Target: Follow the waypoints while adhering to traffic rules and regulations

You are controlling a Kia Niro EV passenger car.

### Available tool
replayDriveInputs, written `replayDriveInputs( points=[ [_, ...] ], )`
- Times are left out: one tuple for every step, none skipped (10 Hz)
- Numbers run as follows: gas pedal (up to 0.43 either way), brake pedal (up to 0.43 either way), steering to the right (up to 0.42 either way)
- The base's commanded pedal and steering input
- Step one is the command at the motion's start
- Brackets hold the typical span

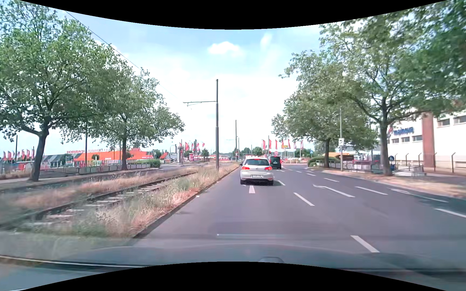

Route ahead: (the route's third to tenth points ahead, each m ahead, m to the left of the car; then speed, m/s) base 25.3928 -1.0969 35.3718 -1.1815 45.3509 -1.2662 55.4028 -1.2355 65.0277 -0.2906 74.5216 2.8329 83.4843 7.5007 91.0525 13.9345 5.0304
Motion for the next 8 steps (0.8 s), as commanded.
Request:
replayDriveInputs(
  points=[
    [0.000,0.195,-0.004],
    [0.000,0.195,-0.004],
    [0.000,0.195,-0.004],
    [0.000,0.195,-0.002],
    [0.000,0.195,-0.002],
    [0.000,0.201,-0.001],
    [0.000,0.201,-0.001],
    [0.000,0.201,-0.001]
  ],
)
